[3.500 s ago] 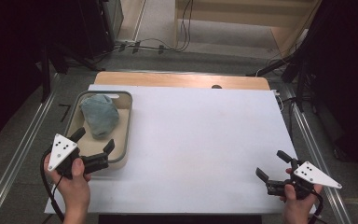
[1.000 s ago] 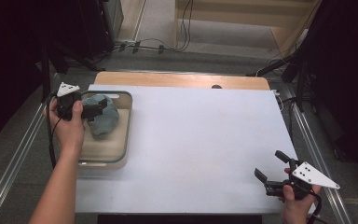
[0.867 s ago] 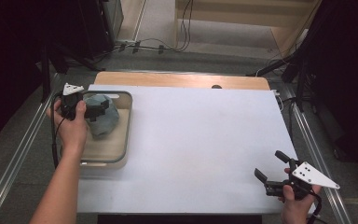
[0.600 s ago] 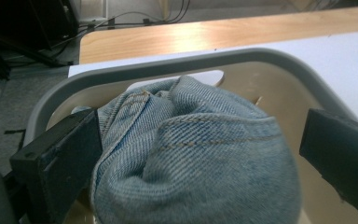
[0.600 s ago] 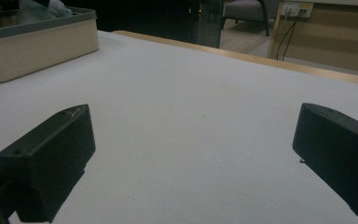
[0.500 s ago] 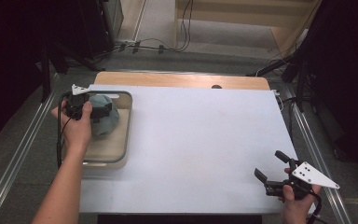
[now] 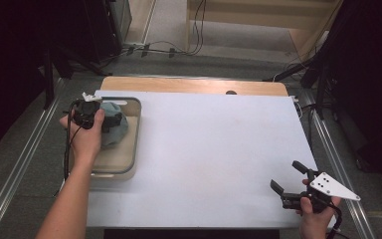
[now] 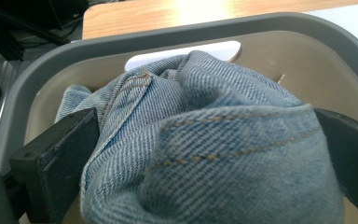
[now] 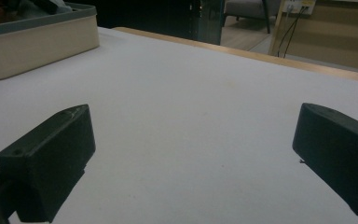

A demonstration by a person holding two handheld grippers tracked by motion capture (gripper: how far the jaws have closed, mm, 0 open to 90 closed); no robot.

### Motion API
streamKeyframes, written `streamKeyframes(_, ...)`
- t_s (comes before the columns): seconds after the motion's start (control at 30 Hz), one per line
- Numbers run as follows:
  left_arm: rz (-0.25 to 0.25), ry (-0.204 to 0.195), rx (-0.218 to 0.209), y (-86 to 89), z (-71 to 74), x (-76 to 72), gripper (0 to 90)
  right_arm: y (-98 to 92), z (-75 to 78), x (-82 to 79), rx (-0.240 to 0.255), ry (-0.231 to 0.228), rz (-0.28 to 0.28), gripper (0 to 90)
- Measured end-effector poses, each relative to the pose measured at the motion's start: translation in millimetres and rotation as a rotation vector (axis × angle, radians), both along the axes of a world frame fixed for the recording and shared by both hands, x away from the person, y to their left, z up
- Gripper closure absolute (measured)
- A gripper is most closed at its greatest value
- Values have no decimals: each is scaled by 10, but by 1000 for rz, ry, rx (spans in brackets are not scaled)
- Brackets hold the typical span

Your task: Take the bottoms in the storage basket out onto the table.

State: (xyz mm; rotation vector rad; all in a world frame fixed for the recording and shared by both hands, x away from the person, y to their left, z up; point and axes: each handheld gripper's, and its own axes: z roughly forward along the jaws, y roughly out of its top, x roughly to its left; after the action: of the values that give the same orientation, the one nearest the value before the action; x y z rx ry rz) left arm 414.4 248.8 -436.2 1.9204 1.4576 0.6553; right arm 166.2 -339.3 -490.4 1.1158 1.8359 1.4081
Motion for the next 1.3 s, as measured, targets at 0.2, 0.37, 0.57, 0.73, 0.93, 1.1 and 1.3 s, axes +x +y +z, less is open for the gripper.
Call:
streamKeyframes(0.2, 26, 42, -3, -18, -51, 39, 0, 7, -3, 5, -5, -1, 6, 0)
streamKeyframes(0.37, 23, 71, 8, -54, -98, 59, 0, 17, -8, 8, -7, 5, 5, 0)
streamKeyframes(0.57, 27, 85, 23, -60, -92, 51, 20, 28, -14, 12, -7, 11, 2, 0)
streamKeyframes(0.73, 36, 77, 39, -86, -66, 23, 101, 31, -13, 11, -9, 13, 1, 0)
streamKeyframes(0.93, 43, 73, 13, -46, -6, -13, 194, 16, -15, 13, -9, 11, -1, 0)
streamKeyframes(1.1, 52, 62, -22, -2, 43, -44, 240, 2, -13, 13, -5, 11, -5, 0)
streamKeyframes(1.3, 56, 29, -64, 44, 110, -98, 292, -4, -13, 12, -5, 10, -7, 0)
